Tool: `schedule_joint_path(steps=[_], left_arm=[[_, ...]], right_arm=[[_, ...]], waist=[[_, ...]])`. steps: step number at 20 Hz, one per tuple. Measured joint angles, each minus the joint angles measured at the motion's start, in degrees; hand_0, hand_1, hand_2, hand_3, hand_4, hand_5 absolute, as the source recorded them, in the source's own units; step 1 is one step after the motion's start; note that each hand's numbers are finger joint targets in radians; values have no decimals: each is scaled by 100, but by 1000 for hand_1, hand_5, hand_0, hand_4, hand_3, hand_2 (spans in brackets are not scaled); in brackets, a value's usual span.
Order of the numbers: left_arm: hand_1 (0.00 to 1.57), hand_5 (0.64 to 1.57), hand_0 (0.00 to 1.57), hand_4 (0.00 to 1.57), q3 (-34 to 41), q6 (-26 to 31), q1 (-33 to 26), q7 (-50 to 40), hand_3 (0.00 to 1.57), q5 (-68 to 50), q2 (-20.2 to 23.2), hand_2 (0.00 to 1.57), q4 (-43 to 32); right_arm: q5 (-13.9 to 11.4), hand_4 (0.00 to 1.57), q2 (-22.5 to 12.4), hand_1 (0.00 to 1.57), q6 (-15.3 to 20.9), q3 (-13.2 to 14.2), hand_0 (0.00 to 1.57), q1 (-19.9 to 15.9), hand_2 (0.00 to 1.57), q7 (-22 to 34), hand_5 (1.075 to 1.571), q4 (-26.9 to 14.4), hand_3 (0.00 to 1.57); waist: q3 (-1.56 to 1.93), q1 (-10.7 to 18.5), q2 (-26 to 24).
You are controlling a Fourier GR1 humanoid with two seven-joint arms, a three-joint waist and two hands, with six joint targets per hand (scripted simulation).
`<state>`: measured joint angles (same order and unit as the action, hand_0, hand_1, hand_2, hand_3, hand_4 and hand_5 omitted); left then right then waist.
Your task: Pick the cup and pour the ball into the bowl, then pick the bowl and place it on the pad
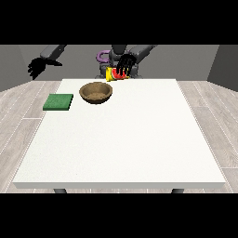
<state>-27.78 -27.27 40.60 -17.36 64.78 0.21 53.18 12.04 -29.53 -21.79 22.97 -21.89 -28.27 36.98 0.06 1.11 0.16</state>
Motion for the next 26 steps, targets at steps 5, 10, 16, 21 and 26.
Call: schedule_joint_path(steps=[5, 10, 16, 21, 26], left_arm=[[373, 1570, 373, 899, -409, 236, 174, -376, 1571, 622, -14, 1571, 44], [0, 1556, 0, 884, -721, 493, 346, -663, 1571, 1115, -19, 1571, 5], [0, 1400, 0, 1244, -1323, 1054, 434, -815, 1571, 1616, -20, 1571, 20], [769, 1416, 769, 1200, -1455, 1791, 825, -587, 1571, 1955, 8, 1571, -48], [1552, 1466, 1552, 1188, -1647, 2518, 1336, -412, 1571, 2383, -2, 1571, -56]], right_arm=[[-88, 0, 46, 0, 162, -109, 0, -283, 0, 129, 1527, -9, 273], [-131, 0, 274, 0, 295, -241, 0, -539, 0, 167, 1527, 47, 218], [-82, 0, 245, 0, 222, -229, 0, -787, 0, 166, 1521, -48, 190], [-79, 0, 272, 0, 178, -244, 0, -729, 0, 135, 1521, -137, 239], [-146, 0, 348, 0, 291, -303, 0, -749, 0, 168, 1517, -232, 211]], waist=[[-2, -6, 76], [-3, -173, 226], [-2, -284, 435], [-1, -306, 344], [-1, -263, 202]])
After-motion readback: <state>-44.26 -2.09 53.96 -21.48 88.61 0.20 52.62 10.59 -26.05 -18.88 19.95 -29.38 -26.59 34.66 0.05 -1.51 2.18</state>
